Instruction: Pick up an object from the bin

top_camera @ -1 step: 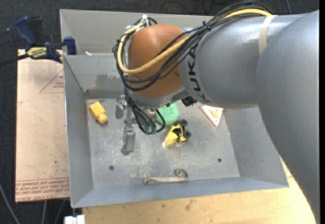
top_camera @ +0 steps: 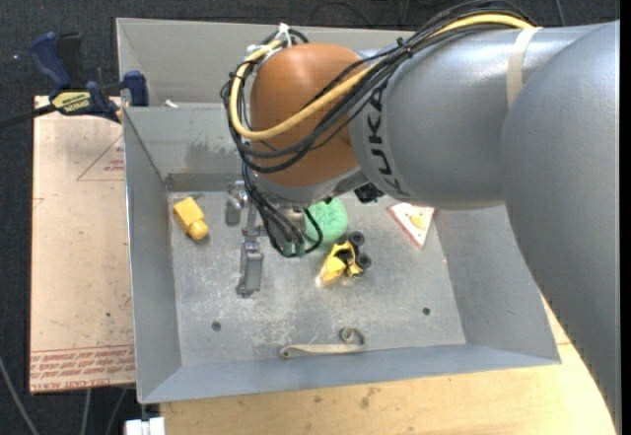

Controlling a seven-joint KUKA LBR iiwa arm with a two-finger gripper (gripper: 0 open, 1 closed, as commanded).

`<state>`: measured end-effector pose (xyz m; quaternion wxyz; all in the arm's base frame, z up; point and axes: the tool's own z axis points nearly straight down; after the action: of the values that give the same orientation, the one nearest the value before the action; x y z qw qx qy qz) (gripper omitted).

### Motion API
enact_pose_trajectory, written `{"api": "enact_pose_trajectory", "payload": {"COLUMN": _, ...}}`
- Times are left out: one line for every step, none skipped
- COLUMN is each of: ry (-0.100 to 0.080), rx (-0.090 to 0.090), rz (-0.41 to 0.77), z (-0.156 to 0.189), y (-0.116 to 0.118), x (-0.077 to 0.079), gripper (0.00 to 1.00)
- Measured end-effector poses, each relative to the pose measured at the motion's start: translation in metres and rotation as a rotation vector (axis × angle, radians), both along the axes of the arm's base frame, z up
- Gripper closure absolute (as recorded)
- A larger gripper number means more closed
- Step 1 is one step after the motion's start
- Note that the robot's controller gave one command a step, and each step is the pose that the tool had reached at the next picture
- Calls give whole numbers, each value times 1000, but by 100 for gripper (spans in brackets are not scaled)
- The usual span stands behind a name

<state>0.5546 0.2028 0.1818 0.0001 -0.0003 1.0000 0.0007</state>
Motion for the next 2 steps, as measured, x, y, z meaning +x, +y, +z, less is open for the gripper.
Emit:
{"api": "enact_pose_trajectory", "payload": {"ry": -3, "rx": 1, "rz": -26, "z": -13, "y": -10, "x": 30, "gripper": 0}}
{"api": "enact_pose_trajectory", "payload": {"ry": -3, "rx": 1, "rz": -143, "z": -22, "y": -22, "x": 68, "gripper": 0}}
